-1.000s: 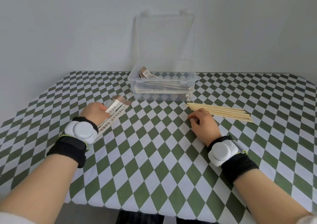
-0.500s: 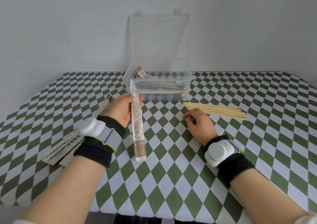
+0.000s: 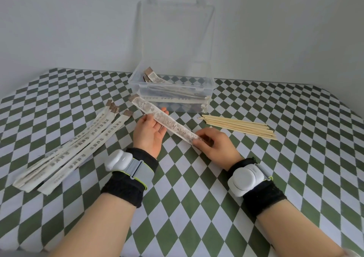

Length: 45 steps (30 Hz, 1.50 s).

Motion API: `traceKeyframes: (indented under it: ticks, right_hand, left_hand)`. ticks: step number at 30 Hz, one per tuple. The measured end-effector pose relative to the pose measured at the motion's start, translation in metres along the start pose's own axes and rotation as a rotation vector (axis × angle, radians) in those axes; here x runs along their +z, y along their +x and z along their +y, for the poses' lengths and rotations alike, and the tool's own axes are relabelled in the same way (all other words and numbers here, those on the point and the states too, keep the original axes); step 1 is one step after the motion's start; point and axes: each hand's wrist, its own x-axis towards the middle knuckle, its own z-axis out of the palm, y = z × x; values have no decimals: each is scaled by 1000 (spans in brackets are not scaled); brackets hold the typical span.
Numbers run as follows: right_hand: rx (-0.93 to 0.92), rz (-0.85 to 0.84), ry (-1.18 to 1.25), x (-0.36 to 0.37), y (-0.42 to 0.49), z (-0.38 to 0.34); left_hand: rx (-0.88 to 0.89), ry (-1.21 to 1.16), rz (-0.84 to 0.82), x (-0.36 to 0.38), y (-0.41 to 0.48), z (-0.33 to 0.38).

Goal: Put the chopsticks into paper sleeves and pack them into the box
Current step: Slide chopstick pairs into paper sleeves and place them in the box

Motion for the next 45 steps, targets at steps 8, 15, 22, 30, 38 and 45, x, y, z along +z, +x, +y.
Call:
traceKeyframes:
  ticks: [8,15,22,30,38,45]
  right_hand:
    - [-50,88,17,0,0,0]
    - [-68,98,9,2,1,3]
    - [48,366,-107,-1,5,9]
    - [307,259,-646,-36,5,39]
    - [406,-72,-660,-54,18,25]
    - [480,-229,-608,-52,19,13]
  left_hand:
    - [-259,209,-274,13,-11,-12]
    - [-271,405,-268,10,-11,-22]
    - [-191,356,-191,8,-5,-21]
    - [-227,190,-102,8,0,-16]
    - [-207,160,-120,8,-2,-14]
    - [-185,114,-97,9,-2,-13]
